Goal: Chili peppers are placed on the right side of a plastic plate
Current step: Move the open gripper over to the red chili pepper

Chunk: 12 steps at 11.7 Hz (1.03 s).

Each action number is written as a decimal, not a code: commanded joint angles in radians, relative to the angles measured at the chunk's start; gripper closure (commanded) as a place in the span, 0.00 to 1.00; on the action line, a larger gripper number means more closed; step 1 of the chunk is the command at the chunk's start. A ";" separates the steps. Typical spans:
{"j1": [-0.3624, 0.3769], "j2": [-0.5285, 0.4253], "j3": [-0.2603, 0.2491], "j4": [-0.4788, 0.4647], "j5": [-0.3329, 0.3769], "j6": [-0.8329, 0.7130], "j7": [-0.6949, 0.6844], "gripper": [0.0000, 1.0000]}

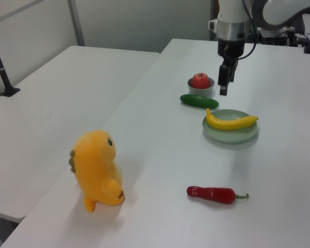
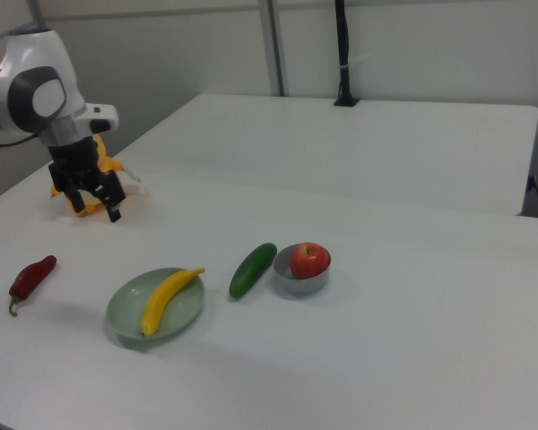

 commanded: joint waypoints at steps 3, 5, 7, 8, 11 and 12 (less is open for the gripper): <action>0.066 0.122 0.099 0.074 0.014 0.071 0.239 0.00; 0.067 0.136 0.197 0.075 0.002 0.132 0.301 0.00; 0.072 0.170 0.261 0.076 -0.027 0.155 0.329 0.00; 0.079 0.188 0.275 0.076 -0.034 0.170 0.329 0.00; 0.122 0.266 0.278 0.088 -0.076 0.233 0.356 0.00; 0.148 0.312 0.278 0.119 -0.118 0.232 0.381 0.00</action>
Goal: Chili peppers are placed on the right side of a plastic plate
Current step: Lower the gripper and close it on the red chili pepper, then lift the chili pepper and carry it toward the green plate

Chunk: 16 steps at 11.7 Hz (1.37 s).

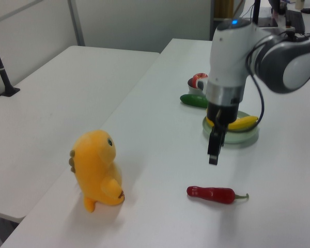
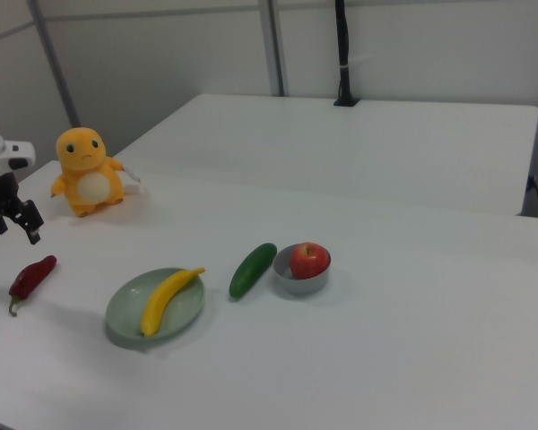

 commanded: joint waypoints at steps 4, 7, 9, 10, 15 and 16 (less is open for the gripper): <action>0.084 0.189 -0.002 0.063 -0.162 0.026 0.120 0.00; 0.097 0.252 -0.003 0.106 -0.216 0.025 0.156 0.00; 0.092 0.254 -0.003 0.106 -0.253 0.026 0.155 0.99; 0.094 0.254 -0.003 0.106 -0.256 0.026 0.155 1.00; 0.081 0.246 -0.003 0.106 -0.258 0.026 0.152 1.00; 0.069 0.236 -0.005 0.106 -0.256 0.025 0.147 1.00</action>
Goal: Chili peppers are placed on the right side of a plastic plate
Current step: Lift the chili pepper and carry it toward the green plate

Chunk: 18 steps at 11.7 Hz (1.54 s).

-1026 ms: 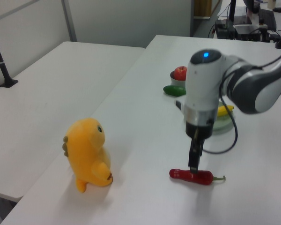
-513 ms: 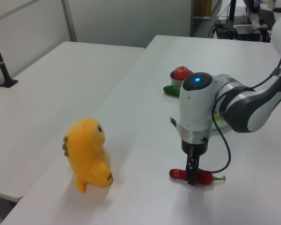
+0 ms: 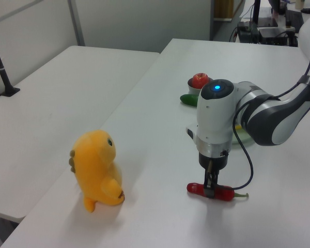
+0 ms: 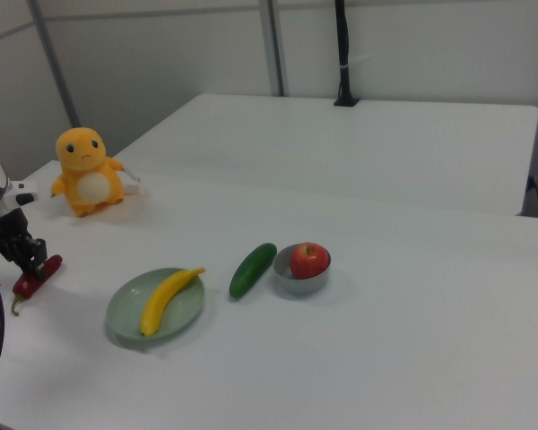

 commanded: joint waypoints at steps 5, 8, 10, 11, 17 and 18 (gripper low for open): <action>-0.078 -0.063 -0.072 0.036 -0.006 0.004 -0.058 1.00; -0.104 -0.065 -0.150 0.056 0.000 0.006 -0.101 1.00; -0.116 -0.066 -0.206 0.069 0.005 0.006 -0.136 1.00; -0.122 -0.066 -0.227 0.072 0.006 0.006 -0.153 1.00; -0.179 -0.068 -0.279 0.074 0.046 0.007 -0.197 1.00; -0.188 -0.066 -0.278 0.076 0.045 0.007 -0.196 1.00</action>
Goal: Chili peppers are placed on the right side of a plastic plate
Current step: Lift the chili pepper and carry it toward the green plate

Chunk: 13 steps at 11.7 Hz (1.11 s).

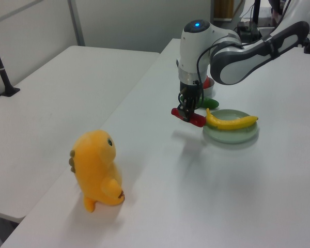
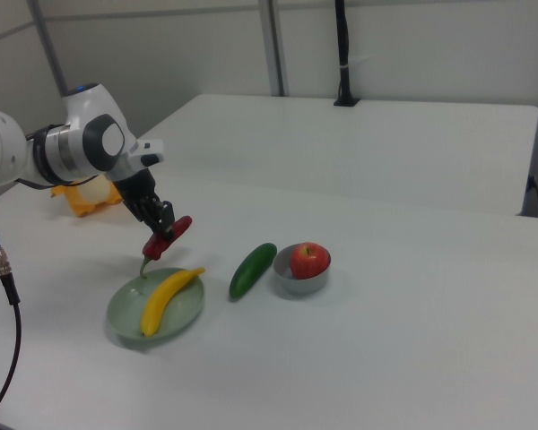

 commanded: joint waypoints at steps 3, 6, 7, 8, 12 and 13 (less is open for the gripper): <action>-0.041 -0.028 -0.011 0.017 0.051 0.006 -0.034 1.00; -0.066 -0.063 -0.011 0.013 0.063 -0.002 -0.057 1.00; -0.081 -0.083 -0.011 0.005 0.071 -0.006 -0.082 1.00; -0.086 -0.100 -0.011 -0.010 0.071 -0.008 -0.104 1.00; -0.100 -0.109 -0.025 -0.012 0.074 -0.023 -0.124 1.00; -0.113 -0.120 -0.025 -0.012 0.074 -0.061 -0.159 1.00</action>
